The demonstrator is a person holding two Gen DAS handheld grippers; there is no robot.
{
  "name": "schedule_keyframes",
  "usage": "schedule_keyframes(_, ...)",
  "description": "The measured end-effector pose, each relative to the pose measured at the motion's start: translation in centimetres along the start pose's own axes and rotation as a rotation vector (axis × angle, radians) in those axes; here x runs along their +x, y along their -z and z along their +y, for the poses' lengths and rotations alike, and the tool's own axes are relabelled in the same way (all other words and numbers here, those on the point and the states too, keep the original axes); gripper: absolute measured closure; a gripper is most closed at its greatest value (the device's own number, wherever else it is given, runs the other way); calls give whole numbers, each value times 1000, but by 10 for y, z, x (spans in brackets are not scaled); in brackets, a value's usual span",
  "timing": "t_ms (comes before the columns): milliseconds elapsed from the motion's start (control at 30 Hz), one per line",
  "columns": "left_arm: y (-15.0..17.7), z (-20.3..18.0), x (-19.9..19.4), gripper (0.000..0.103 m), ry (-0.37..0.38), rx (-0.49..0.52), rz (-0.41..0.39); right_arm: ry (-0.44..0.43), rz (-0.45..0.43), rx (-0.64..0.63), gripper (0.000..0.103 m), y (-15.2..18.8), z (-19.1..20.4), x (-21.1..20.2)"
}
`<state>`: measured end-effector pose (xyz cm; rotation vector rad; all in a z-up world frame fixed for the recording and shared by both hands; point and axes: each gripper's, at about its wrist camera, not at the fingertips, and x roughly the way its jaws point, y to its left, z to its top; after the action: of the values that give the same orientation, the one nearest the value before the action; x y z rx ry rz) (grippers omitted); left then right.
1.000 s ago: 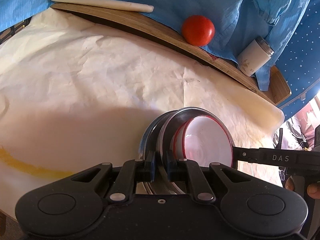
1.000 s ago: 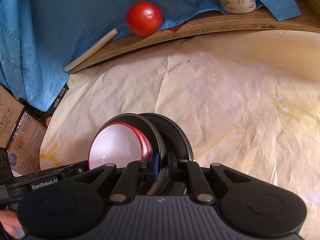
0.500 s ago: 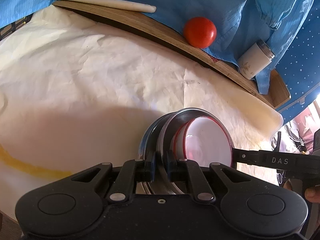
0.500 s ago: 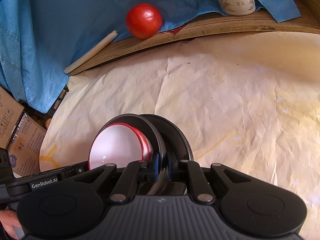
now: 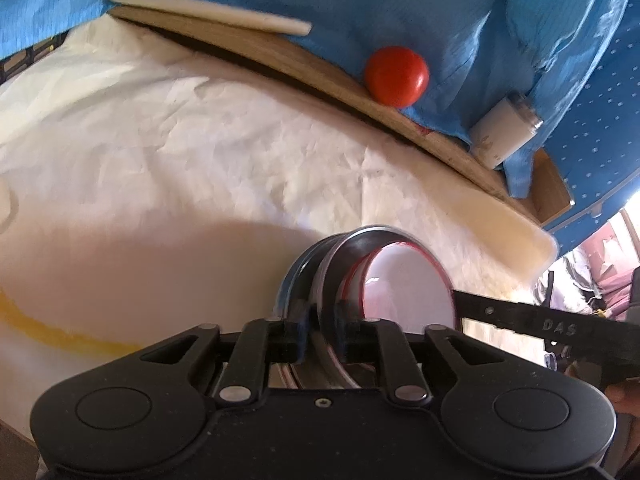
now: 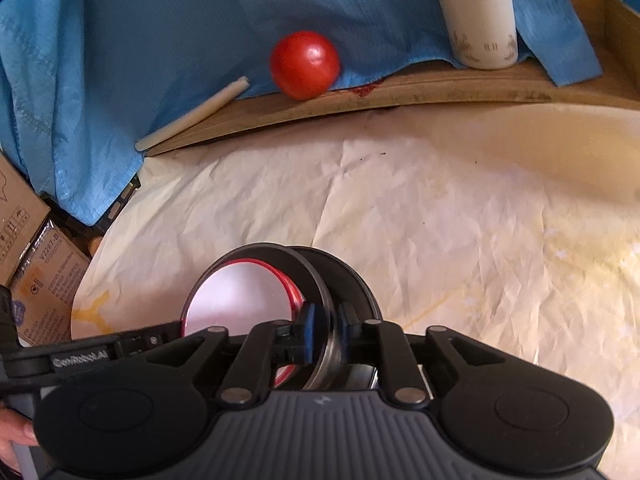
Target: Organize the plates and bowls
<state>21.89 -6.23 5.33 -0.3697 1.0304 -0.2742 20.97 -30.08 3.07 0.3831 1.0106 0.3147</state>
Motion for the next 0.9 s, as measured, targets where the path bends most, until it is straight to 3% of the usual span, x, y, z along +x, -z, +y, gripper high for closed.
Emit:
schedule_keyframes(133,-2,-2,-8,86,6,8,-24,15,-11,-15,84,2,3,-2)
schedule_keyframes(233,-3,-2,-12,82,4,11,-34,28,-26,-19,76,3,3,-5)
schedule_keyframes(367,-3,0,-17,58,5,7,-70,43,-55,-18,66,4,0,-11)
schedule_keyframes(500,-3,-2,-20,50,0,27,-94,61,-80,-27,57,6,1,-16)
schedule_keyframes(667,0,-6,-29,32,-18,65,-154,62,-131,-24,36,11,-1,-26)
schedule_keyframes(900,11,-10,-44,14,-37,138,-257,58,-218,-41,20,27,4,-44)
